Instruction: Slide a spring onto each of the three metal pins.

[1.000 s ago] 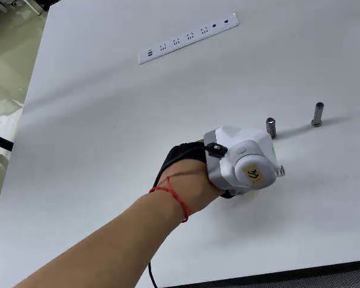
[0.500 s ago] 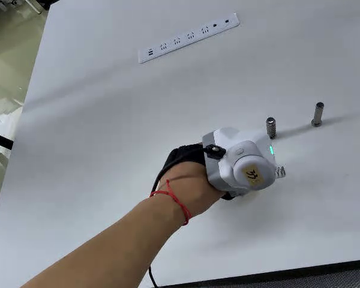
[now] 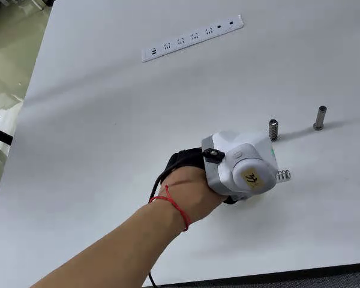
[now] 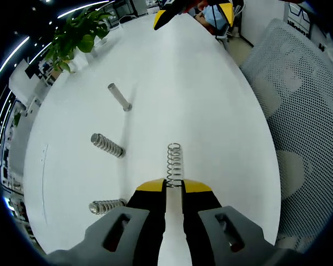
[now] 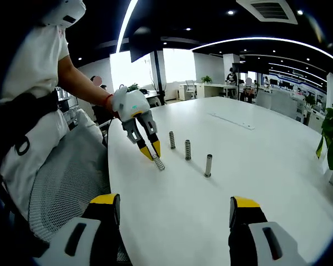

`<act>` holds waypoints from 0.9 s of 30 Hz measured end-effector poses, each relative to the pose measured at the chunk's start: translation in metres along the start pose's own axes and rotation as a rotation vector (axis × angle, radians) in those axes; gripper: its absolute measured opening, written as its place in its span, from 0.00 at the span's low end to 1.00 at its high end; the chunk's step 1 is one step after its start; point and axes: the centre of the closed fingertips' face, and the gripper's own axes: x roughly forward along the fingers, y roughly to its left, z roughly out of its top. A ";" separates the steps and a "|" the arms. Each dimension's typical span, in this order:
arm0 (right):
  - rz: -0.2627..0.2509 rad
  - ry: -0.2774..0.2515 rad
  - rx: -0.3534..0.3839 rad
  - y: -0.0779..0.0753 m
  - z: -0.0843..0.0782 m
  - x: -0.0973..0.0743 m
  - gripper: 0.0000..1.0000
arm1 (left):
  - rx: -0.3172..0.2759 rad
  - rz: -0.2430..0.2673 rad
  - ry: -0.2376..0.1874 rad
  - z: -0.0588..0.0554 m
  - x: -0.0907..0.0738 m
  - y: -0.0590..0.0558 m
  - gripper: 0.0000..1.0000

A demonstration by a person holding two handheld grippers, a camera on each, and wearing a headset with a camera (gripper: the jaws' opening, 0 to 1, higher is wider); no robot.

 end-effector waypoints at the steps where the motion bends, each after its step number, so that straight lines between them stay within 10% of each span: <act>1: 0.001 -0.001 -0.001 0.000 0.000 0.000 0.81 | -0.003 0.000 -0.002 0.000 0.000 0.000 0.06; 15: 0.036 -0.004 -0.005 0.011 0.012 0.010 0.79 | -0.048 0.008 -0.092 0.017 -0.010 -0.003 0.06; 27: 0.073 -0.073 -0.018 0.015 0.058 0.017 0.68 | -0.190 0.055 -0.349 0.065 -0.047 0.007 0.06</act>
